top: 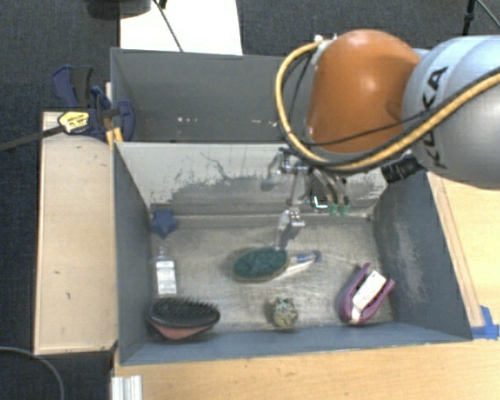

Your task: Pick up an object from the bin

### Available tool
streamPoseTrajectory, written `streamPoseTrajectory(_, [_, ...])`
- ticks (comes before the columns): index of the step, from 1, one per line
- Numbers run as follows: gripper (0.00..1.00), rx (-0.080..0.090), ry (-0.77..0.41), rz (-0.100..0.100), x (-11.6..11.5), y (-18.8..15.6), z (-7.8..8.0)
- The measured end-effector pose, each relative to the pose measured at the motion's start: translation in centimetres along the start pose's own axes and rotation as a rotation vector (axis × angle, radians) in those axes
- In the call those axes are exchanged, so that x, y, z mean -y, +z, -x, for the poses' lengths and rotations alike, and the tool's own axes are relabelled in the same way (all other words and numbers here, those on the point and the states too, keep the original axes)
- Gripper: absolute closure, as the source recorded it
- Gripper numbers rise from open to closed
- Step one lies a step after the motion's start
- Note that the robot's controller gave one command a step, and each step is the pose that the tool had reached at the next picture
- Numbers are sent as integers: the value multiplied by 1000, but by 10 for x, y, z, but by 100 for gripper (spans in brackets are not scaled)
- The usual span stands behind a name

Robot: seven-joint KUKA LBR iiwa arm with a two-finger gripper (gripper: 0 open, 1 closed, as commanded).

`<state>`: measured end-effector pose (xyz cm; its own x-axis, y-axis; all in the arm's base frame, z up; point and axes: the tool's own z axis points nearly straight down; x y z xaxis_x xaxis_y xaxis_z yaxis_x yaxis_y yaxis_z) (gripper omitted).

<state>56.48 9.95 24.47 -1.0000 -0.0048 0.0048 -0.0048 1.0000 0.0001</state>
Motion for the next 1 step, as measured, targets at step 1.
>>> streamPoseTrajectory(1, [0, 12, -22, 2, 37, 174, -6])
